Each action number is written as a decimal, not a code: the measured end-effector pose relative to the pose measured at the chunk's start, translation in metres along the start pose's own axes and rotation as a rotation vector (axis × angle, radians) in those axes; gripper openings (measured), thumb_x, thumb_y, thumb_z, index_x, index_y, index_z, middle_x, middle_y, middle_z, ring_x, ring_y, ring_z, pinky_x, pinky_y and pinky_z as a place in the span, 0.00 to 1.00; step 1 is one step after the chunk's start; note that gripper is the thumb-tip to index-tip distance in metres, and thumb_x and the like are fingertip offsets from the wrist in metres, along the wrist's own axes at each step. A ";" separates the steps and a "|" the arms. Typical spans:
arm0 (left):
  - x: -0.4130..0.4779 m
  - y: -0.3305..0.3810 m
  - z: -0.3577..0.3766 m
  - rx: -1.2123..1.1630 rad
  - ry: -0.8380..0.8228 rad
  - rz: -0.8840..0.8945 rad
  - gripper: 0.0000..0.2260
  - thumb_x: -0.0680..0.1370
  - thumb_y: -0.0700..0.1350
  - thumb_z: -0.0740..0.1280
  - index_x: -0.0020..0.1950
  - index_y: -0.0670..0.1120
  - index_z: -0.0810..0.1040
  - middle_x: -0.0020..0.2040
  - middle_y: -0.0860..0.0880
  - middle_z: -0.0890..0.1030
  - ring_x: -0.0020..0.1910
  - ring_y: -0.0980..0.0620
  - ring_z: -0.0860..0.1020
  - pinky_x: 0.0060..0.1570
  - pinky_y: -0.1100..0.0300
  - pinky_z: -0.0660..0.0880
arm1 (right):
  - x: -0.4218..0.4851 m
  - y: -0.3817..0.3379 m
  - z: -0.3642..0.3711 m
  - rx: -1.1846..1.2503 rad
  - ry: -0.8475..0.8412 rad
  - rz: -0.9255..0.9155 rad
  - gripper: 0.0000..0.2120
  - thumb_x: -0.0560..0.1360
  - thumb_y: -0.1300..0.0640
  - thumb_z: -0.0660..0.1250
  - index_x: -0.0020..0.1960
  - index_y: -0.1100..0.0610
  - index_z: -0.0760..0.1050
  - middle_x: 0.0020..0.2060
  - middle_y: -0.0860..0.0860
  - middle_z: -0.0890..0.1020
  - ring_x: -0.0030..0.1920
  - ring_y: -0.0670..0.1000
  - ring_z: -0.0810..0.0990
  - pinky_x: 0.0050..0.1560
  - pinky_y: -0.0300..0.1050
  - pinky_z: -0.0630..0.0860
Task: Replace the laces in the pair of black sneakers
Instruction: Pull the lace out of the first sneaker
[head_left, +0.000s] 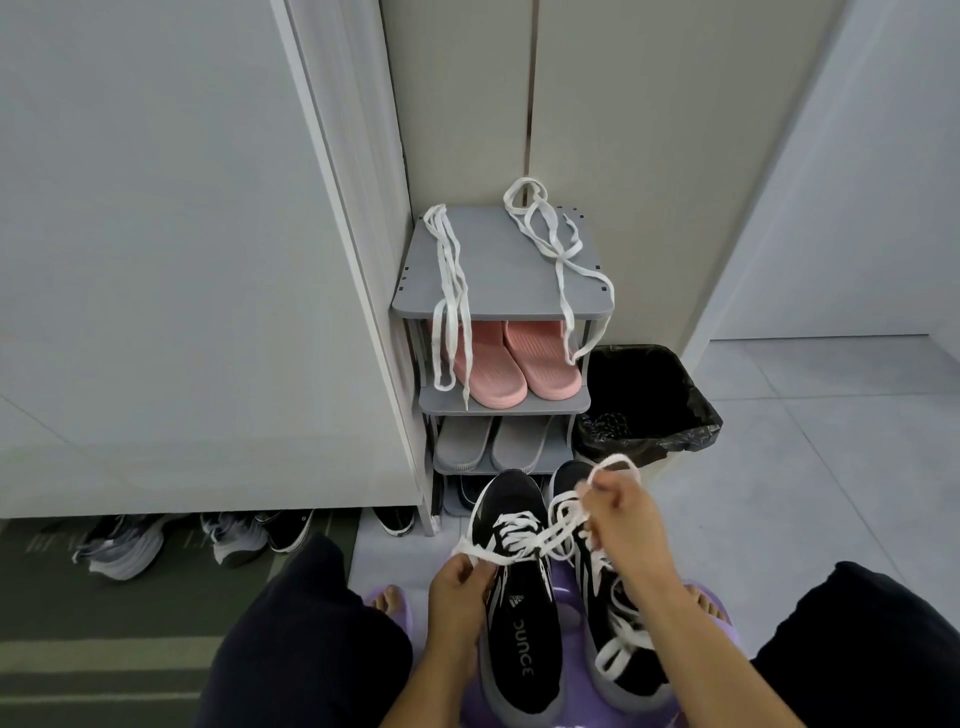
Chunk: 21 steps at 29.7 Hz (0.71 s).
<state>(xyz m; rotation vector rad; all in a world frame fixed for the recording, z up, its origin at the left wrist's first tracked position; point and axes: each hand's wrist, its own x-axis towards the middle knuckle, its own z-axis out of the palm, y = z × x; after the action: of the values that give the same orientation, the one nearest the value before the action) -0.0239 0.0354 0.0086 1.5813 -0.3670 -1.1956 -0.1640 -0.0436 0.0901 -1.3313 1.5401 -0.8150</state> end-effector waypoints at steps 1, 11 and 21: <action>0.000 0.000 -0.001 -0.002 -0.005 0.008 0.06 0.75 0.36 0.66 0.38 0.38 0.74 0.34 0.42 0.73 0.36 0.49 0.69 0.35 0.58 0.68 | -0.003 0.010 0.008 -0.143 -0.129 0.041 0.14 0.75 0.57 0.64 0.34 0.60 0.67 0.25 0.51 0.72 0.20 0.45 0.69 0.23 0.36 0.66; -0.005 0.007 -0.002 -0.003 -0.012 0.029 0.12 0.77 0.31 0.62 0.33 0.40 0.72 0.22 0.53 0.73 0.21 0.62 0.69 0.24 0.70 0.68 | -0.007 0.029 0.036 -0.428 -0.074 -0.004 0.15 0.77 0.57 0.61 0.32 0.54 0.65 0.30 0.49 0.73 0.37 0.53 0.72 0.38 0.43 0.64; -0.005 0.008 0.000 -0.073 0.018 -0.061 0.09 0.79 0.33 0.59 0.41 0.40 0.74 0.34 0.44 0.77 0.33 0.52 0.74 0.27 0.70 0.73 | -0.011 0.015 0.000 -0.008 0.068 0.092 0.05 0.79 0.59 0.60 0.49 0.61 0.68 0.32 0.56 0.77 0.27 0.50 0.74 0.29 0.43 0.74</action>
<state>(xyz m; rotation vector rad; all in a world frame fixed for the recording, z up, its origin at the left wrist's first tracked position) -0.0235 0.0362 0.0178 1.5489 -0.2625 -1.2277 -0.1700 -0.0305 0.0790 -1.2403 1.6466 -0.8037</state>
